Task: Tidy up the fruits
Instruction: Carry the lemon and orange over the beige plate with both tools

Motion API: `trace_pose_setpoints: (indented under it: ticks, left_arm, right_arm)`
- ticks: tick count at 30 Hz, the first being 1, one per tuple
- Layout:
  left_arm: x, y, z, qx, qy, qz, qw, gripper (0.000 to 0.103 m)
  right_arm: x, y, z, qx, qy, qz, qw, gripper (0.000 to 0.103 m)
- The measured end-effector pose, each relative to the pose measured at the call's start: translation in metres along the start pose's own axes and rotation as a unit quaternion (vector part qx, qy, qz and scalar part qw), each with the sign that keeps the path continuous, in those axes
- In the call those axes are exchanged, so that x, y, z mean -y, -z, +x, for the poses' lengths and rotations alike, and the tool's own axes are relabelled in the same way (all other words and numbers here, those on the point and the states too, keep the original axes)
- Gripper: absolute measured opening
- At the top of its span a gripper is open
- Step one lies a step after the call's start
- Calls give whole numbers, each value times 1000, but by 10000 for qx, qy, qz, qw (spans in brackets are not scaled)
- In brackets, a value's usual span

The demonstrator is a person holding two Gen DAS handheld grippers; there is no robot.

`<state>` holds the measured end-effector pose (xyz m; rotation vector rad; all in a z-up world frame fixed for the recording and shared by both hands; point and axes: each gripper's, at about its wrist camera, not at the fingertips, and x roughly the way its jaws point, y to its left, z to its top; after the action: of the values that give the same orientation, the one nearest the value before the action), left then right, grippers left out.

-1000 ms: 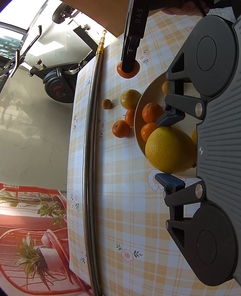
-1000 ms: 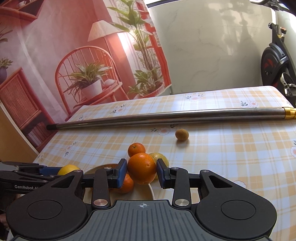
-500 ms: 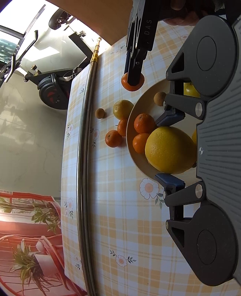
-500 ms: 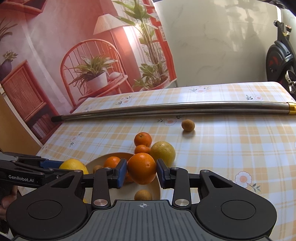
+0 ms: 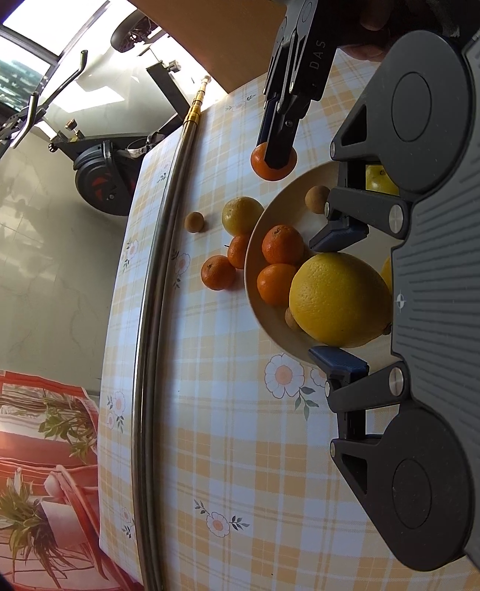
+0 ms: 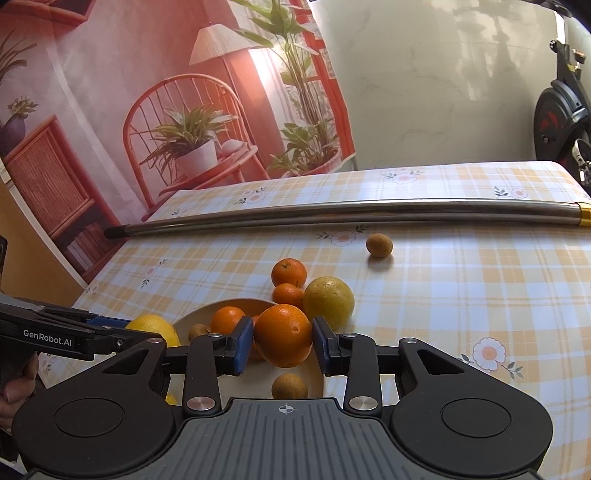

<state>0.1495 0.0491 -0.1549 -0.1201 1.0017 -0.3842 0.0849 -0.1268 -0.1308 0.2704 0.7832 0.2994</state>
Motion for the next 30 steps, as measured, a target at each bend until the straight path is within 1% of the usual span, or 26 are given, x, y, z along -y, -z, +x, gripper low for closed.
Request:
trace_pose_setpoints:
  ticks: [3,7,13,17,23,30]
  left_arm:
    - [-2,0,4,-37,-153,40,9999,59]
    - [0,3,11,-187,-463,283,9984,58]
    - [4,8,14,-212,-515,488,9973,58]
    - [10,9,15,-162,-623,669,9957,58]
    - [10,8,14,-77,-646,610,9960,58]
    - [9,9,14,-15,-651,523,9965,59]
  right_arm:
    - [1,0,0,-9,5,1,10000,32]
    - [1,0,1,-16,5,9,10000,32]
    - [3,2,5,-90,-10,22,10000,32]
    - [1,-1,17,-312,-50,-179,9993,32]
    - [-3,-4,37,-665,43,-395,9970,32]
    - [-7,-5,47,-838,47,-516,9951,32]
